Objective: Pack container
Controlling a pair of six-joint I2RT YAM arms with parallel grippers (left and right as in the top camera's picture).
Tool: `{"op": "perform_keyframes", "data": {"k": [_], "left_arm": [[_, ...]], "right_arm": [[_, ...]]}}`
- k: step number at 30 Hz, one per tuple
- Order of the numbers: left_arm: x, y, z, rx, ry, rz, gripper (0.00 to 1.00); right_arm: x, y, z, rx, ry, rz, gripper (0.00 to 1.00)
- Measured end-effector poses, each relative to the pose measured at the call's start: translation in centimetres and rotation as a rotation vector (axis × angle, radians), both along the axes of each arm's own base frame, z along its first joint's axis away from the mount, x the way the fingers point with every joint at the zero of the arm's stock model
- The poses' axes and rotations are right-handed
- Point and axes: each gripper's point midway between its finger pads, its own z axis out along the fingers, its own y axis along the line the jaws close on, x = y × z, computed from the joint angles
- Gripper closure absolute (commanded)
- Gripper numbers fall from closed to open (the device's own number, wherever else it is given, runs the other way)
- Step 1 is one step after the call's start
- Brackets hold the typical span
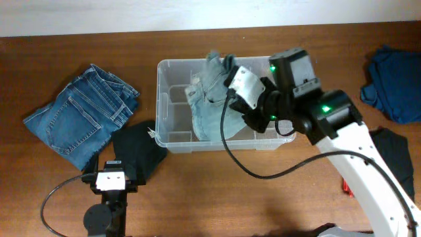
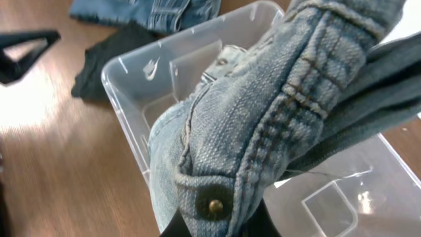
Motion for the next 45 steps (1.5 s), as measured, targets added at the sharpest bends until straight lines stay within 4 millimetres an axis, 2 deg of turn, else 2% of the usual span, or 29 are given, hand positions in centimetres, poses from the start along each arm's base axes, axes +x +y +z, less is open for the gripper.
{"op": "perform_keyframes", "data": {"k": [10, 20, 24, 29, 33, 40, 45], "left_arm": [[0.0, 0.0, 0.0, 0.000, 0.000, 0.000, 0.00], [0.0, 0.0, 0.0, 0.000, 0.000, 0.000, 0.00], [0.0, 0.0, 0.0, 0.000, 0.000, 0.000, 0.00], [0.0, 0.0, 0.0, 0.000, 0.000, 0.000, 0.00], [0.0, 0.0, 0.0, 0.000, 0.000, 0.000, 0.00], [0.0, 0.0, 0.0, 0.000, 0.000, 0.000, 0.00], [0.0, 0.0, 0.0, 0.000, 0.000, 0.000, 0.00]], "right_arm": [[-0.2, -0.1, -2.5, -0.093, 0.003, 0.109, 0.96], [1.5, 0.7, -4.5, -0.109, 0.013, 0.126, 0.96], [3.2, 1.2, -5.2, -0.095, 0.011, 0.089, 0.96], [5.9, 1.7, -4.0, -0.020, -0.022, -0.050, 0.96], [7.8, 1.5, -2.9, 0.066, 0.000, -0.225, 0.96], [8.9, 0.2, -2.9, 0.172, 0.132, -0.513, 0.96], [9.2, -1.8, -3.8, 0.217, 0.226, -0.771, 0.96]]}}
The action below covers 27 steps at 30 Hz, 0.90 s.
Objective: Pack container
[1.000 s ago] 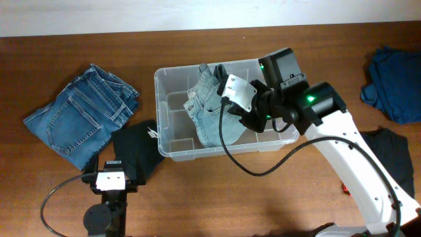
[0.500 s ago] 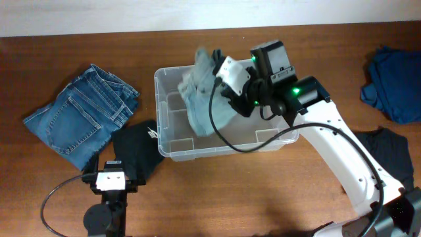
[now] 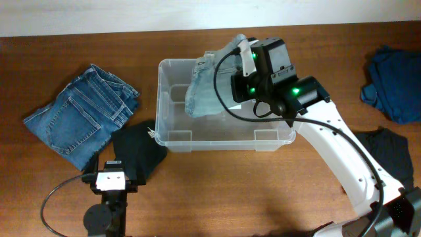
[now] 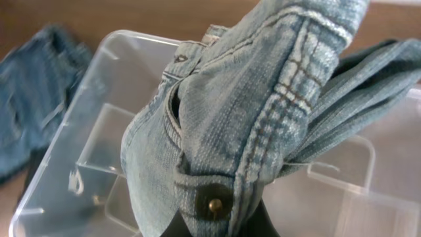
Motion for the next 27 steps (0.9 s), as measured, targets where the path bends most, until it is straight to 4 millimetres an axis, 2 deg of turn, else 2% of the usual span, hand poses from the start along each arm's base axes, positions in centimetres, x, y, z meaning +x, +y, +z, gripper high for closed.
{"op": "perform_keyframes", "data": {"k": [4, 10, 21, 27], "left_arm": [[0.0, 0.0, 0.0, 0.000, 0.000, 0.000, 0.00], [0.0, 0.0, 0.0, 0.000, 0.000, 0.000, 0.00], [0.0, 0.0, 0.0, 0.000, 0.000, 0.000, 0.00], [0.0, 0.0, 0.0, 0.000, 0.000, 0.000, 0.00]], "right_arm": [[0.5, -1.1, 0.0, 0.051, 0.030, -0.161, 0.96], [0.7, -1.7, -0.1, 0.086, 0.049, -0.252, 0.96], [-0.7, -1.3, -1.1, 0.040, 0.098, -0.158, 0.96], [-0.8, -0.1, -0.6, 0.065, 0.082, -0.080, 0.96]]}}
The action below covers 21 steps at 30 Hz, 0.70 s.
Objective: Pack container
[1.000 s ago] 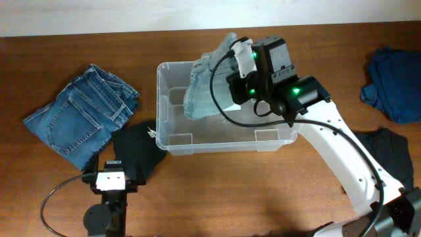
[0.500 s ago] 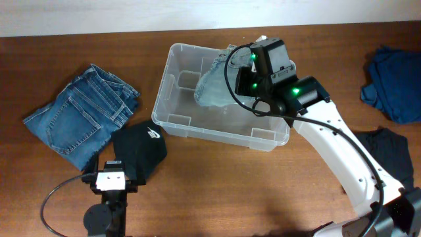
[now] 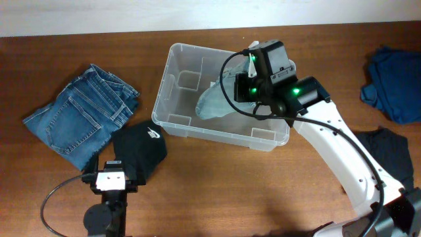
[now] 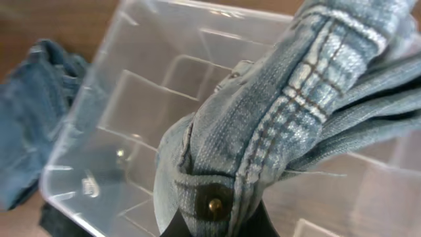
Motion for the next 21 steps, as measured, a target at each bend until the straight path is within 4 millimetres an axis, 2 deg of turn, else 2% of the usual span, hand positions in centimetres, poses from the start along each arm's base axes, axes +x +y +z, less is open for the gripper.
{"op": "perform_keyframes", "data": {"k": [4, 9, 21], "left_arm": [[0.0, 0.0, 0.0, 0.000, 0.000, 0.000, 0.00], [0.0, 0.0, 0.0, 0.000, 0.000, 0.000, 0.00], [0.0, 0.0, 0.0, 0.000, 0.000, 0.000, 0.00]], "right_arm": [[0.4, 2.1, 1.6, 0.077, -0.063, 0.101, 0.96], [0.1, 4.1, 2.9, 0.140, -0.109, 0.225, 0.96], [-0.3, 4.6, 3.1, 0.086, -0.171, 0.350, 0.96]]}}
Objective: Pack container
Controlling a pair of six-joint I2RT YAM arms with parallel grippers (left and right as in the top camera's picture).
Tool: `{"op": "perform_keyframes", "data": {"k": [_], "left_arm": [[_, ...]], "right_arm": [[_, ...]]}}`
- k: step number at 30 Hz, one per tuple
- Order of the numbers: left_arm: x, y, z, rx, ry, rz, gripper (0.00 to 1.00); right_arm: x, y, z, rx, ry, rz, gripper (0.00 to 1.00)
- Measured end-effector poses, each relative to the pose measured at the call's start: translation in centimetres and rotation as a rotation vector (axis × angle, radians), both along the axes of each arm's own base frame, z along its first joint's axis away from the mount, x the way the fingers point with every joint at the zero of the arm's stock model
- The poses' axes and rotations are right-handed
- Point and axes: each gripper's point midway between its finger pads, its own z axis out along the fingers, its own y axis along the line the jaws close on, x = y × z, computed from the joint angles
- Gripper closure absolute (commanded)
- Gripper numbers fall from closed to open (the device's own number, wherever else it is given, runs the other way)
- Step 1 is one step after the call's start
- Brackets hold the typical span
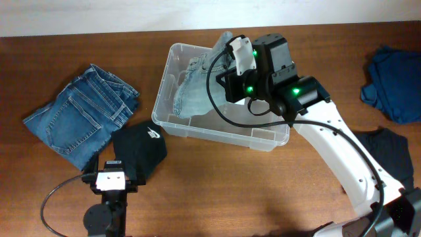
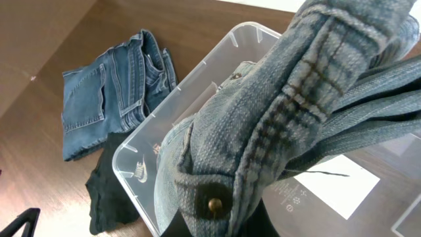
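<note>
The clear plastic container (image 1: 217, 135) sits skewed in the middle of the table, also seen from the right wrist (image 2: 172, 95). Light-blue jeans (image 1: 189, 89) hang into its left half from my right gripper (image 1: 222, 66), which is over the far rim. In the right wrist view the gripper (image 2: 214, 225) is shut on the jeans' waistband (image 2: 263, 131) by a brass rivet. The fingers are mostly hidden by denim. My left gripper (image 1: 110, 179) rests low at the front left, its jaws hidden.
Folded dark-blue jeans (image 1: 82, 115) lie left of the container, with a black garment bearing a white logo (image 1: 138, 148) in front of them. A blue garment (image 1: 395, 82) and a black one (image 1: 395, 151) lie at the right edge.
My right gripper has moved left and toward the far rim with the light-blue jeans. They now hang over the container's left half instead of its middle. The container has not moved.
First the light-blue jeans lay bunched in the square-set container in my right gripper. Then they hung lifted over its far side. Later the container stood skewed and shifted right, uncovering the black garment, with the jeans low in its middle. Now they hang at its left.
</note>
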Motion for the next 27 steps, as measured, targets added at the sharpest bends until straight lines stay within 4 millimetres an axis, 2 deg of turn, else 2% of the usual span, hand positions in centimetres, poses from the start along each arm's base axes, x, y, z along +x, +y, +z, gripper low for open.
{"op": "perform_keyframes", "data": {"k": [20, 27], "left_arm": [[0.00, 0.00, 0.00, 0.000, 0.000, 0.000, 0.00], [0.00, 0.00, 0.00, 0.000, 0.000, 0.000, 0.00]], "right_arm": [[-0.02, 0.05, 0.03, -0.007, -0.011, 0.013, 0.96], [0.62, 0.33, 0.92, 0.010, -0.058, 0.015, 0.96]]}}
